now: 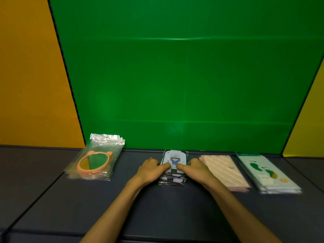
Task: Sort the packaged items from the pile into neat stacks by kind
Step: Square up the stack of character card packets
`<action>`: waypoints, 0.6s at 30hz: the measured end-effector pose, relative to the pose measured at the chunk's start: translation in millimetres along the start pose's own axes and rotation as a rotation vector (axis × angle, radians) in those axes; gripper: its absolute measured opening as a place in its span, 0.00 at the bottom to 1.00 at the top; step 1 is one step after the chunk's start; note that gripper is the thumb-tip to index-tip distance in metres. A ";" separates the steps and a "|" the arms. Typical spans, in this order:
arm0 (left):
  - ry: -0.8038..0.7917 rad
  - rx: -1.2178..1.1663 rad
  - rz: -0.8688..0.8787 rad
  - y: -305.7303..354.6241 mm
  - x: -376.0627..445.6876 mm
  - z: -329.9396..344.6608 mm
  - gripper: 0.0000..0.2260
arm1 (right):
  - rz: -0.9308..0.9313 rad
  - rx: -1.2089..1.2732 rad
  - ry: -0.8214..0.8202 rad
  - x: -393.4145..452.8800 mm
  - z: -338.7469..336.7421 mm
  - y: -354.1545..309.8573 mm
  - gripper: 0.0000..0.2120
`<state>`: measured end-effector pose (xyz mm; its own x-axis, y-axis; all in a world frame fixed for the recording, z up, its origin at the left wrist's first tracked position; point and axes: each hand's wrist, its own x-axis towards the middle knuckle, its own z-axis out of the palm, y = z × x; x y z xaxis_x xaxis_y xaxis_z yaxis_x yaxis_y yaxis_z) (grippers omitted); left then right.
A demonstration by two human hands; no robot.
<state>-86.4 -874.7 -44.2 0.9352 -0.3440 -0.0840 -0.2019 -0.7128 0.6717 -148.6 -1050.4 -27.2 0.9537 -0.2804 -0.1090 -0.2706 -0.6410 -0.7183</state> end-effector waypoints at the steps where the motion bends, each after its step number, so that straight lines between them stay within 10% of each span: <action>1: -0.017 -0.070 -0.008 -2.5 2.8 -0.1 0.29 | 0.021 0.071 -0.003 1.0 2.1 0.8 0.15; 9: -0.067 -0.502 -0.029 -17.1 3.8 -6.4 0.14 | 0.075 0.564 -0.046 7.6 21.1 -0.3 0.12; 18: 0.114 -0.506 0.254 -40.5 -6.6 -12.4 0.36 | -0.295 0.438 0.125 14.7 46.6 -12.2 0.29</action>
<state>-80.9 -836.0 -61.8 0.9066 -0.3781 0.1874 -0.2867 -0.2258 0.9310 -125.2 -1013.4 -52.1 0.9507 -0.2336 0.2038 0.1116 -0.3553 -0.9281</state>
